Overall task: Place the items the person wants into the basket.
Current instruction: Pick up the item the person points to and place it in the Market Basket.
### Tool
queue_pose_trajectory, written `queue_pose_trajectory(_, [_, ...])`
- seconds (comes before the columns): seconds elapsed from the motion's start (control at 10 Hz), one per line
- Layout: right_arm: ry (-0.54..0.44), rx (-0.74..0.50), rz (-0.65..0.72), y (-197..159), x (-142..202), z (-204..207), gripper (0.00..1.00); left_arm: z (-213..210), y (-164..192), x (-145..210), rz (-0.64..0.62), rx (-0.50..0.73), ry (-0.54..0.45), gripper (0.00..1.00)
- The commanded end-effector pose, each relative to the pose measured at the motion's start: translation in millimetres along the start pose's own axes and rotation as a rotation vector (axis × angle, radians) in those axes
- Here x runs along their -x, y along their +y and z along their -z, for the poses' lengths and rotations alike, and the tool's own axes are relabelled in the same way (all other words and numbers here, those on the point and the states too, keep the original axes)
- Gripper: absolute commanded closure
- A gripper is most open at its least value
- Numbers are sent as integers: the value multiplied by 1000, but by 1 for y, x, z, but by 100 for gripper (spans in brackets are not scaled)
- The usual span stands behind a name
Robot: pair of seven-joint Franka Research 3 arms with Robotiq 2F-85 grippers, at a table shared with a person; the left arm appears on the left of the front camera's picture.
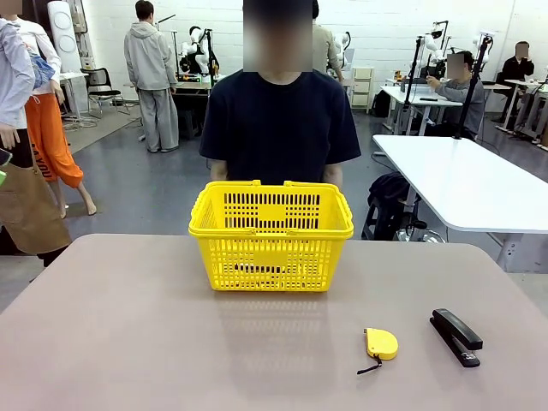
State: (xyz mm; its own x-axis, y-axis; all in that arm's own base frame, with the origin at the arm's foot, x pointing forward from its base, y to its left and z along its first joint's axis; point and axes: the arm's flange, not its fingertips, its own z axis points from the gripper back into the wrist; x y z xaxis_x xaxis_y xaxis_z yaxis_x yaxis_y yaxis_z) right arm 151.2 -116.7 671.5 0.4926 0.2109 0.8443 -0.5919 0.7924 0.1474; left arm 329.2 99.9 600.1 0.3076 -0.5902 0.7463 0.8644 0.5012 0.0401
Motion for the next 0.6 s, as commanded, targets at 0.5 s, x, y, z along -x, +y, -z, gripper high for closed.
queue_pose_trajectory(0.5, [16, 5, 9, 0, 0, 1, 0, 1, 1, -1, -2, 0, -2, 0])
